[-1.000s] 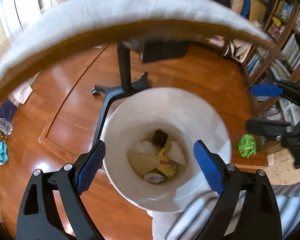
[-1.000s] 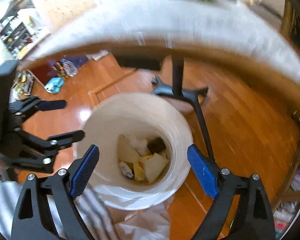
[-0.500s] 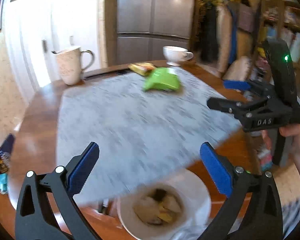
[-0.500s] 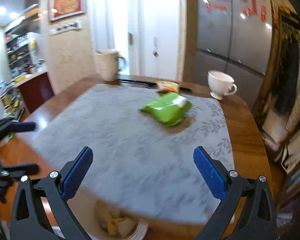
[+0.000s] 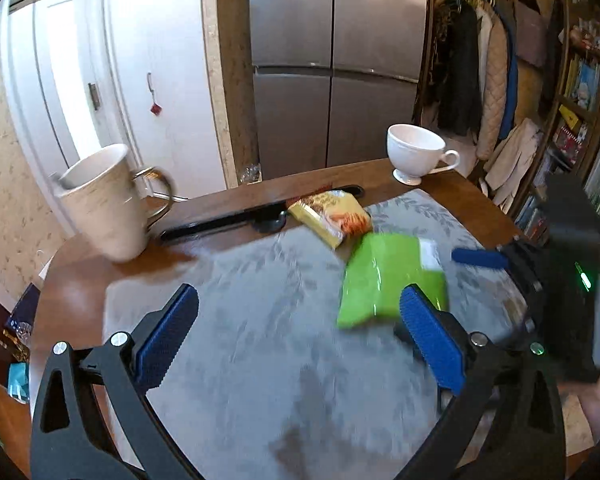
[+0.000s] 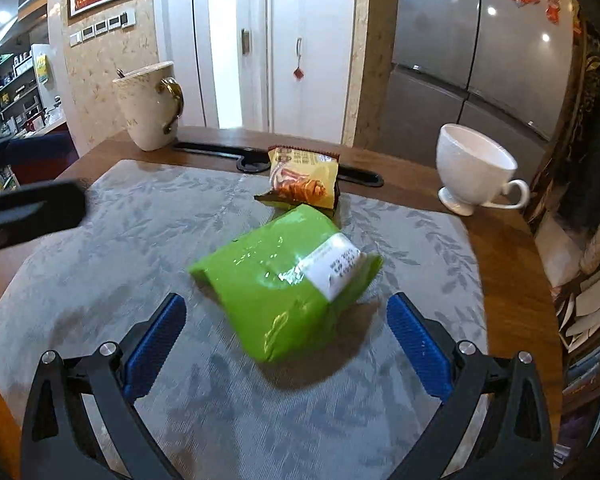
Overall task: Collect trash
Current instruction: 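Move both tools back to the placemat toward the green bag, then grasp the yellow biscuit packet with the left tool while the right tool grasps the green bag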
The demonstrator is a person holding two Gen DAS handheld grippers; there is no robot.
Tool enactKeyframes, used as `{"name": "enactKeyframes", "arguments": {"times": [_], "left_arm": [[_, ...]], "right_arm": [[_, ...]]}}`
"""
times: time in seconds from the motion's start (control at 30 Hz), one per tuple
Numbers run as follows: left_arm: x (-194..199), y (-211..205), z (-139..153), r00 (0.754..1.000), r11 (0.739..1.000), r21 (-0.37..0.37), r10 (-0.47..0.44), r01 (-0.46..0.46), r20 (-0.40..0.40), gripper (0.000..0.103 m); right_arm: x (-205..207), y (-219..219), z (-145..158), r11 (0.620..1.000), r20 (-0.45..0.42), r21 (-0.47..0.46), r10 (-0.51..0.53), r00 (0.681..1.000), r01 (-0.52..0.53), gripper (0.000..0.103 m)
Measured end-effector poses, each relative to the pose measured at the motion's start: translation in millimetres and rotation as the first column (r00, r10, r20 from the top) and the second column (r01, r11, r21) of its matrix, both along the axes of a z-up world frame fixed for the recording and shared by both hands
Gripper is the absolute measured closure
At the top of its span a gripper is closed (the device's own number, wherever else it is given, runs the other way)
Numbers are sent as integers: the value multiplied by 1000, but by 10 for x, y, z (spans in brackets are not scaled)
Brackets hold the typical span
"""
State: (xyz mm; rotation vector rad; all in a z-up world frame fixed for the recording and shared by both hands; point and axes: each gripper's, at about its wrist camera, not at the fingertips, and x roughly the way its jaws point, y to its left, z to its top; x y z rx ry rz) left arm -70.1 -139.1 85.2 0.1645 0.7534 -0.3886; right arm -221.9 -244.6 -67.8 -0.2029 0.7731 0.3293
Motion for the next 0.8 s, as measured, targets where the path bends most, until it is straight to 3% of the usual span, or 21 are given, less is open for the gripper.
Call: {"name": "enactKeyframes", "arguments": {"times": [0.3, 0.57, 0.6, 0.67, 0.73, 0.8], "left_arm": [[867, -541, -252, 988, 998, -58, -32, 23, -152, 2], [1182, -852, -518, 981, 999, 48, -7, 16, -192, 3], [1195, -854, -532, 981, 998, 54, -7, 18, -192, 5], [1235, -844, -573, 978, 997, 66, -15, 29, -210, 28], [1264, -793, -601, 970, 998, 56, -24, 39, -240, 41], [1278, -729, -616, 965, 998, 34, -41, 51, -259, 44]], "right_arm": [[45, -160, 44, 998, -47, 49, 44, 998, -42, 4], [145, -252, 37, 996, -53, 50, 74, 996, -71, 4], [160, -254, 40, 996, -54, 49, 76, 996, -73, 4], [177, -259, 48, 995, -58, 55, 84, 995, -81, 4], [193, -269, 49, 994, -66, 64, 95, 993, -91, 4], [227, -258, 47, 992, -74, 70, 114, 991, -109, 4]]}}
